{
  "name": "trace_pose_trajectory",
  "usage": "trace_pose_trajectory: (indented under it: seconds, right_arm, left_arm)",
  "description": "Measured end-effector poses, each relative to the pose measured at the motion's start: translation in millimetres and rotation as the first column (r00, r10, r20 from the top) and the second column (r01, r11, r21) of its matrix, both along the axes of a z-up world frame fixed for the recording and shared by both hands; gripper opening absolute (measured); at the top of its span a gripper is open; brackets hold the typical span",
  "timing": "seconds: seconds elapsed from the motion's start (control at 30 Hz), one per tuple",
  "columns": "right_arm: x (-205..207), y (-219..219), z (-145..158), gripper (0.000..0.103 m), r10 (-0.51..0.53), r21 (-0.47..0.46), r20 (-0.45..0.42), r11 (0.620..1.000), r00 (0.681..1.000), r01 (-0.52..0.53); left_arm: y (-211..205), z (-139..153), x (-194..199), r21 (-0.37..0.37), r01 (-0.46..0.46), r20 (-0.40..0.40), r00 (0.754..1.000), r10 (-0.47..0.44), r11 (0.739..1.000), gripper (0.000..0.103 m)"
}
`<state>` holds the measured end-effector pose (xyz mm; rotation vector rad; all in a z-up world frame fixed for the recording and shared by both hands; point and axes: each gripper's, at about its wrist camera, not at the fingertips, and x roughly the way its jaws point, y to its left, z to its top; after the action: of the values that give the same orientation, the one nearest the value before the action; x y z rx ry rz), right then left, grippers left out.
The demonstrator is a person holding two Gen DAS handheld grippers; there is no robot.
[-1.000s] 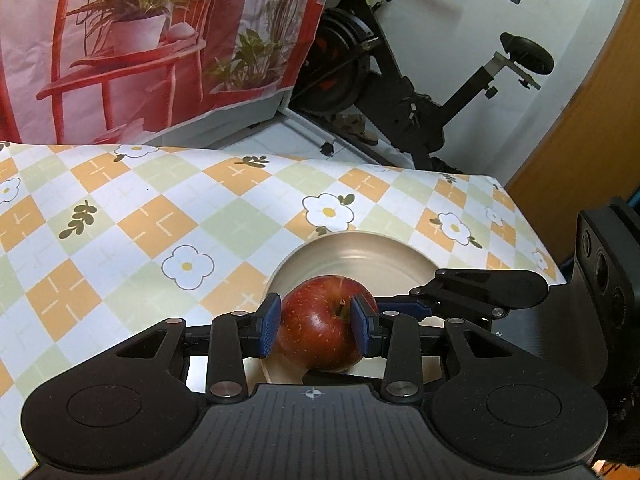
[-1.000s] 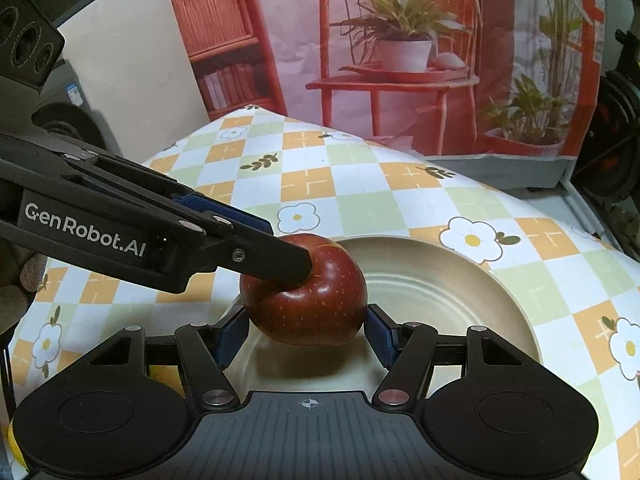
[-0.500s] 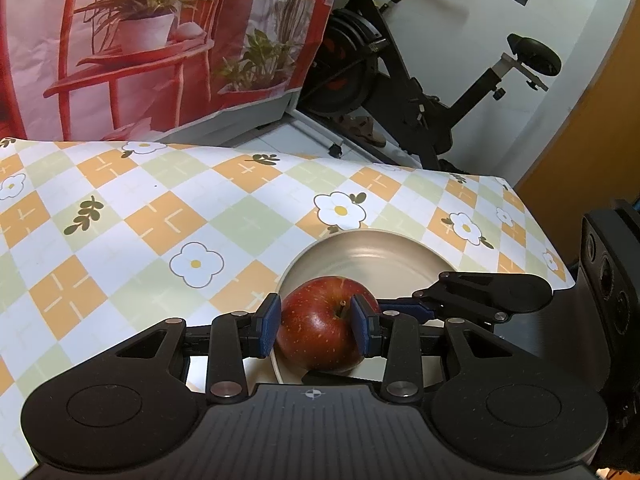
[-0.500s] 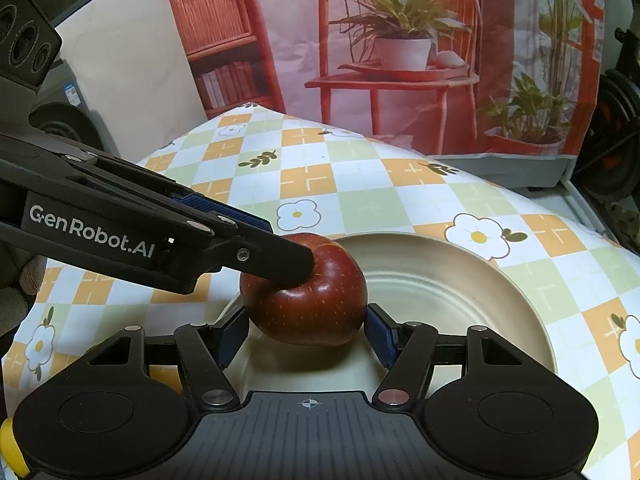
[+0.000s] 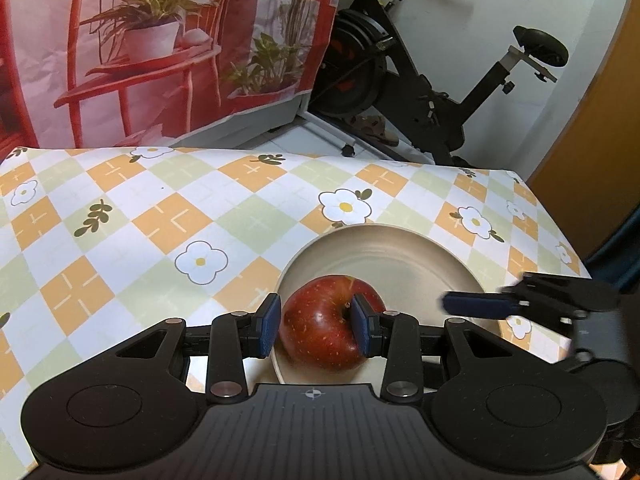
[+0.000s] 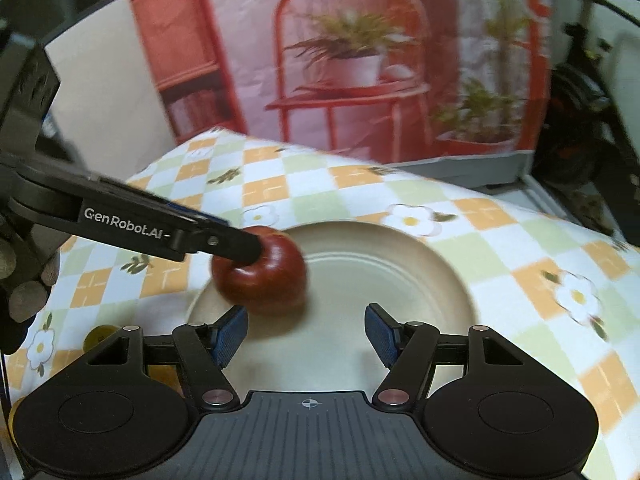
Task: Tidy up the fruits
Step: 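Lower the red apple onto the plate and open the left gripper, then move the right tool down toward the small brown kiwi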
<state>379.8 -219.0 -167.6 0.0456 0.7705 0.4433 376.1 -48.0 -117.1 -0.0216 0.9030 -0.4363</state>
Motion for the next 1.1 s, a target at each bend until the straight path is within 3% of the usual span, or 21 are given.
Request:
trace_pose_trajectory:
  seconds: [0.23, 0.57, 0.73, 1.1]
  right_arm:
    - [-50, -34, 11, 0.061, -0.153, 0.096, 0.056, 0.984, 0.987, 0.148]
    - [-101, -41, 5, 0.061, -0.26, 0.159, 0.057, 0.956, 0.964, 0.249]
    - [-115, -25, 2, 0.061, -0.239, 0.121, 0.07, 0.966, 0.968, 0.23]
    - [-125, 11, 7, 0.061, -0.133, 0.07, 0.091, 0.989, 0.987, 0.126]
  left_arm:
    - [4, 8, -14, -0.033, -0.026, 0.023, 0.999, 0.026, 0.999, 0.041]
    - [16, 34, -68, -0.044, -0.041, 0.116, 0.992, 0.045, 0.998, 0.041]
    - [32, 37, -93, -0.083, -0.086, 0.109, 0.989, 0.095, 0.993, 0.041]
    - [56, 40, -122, -0.046, -0.092, 0.123, 0.988, 0.097, 0.995, 0.041]
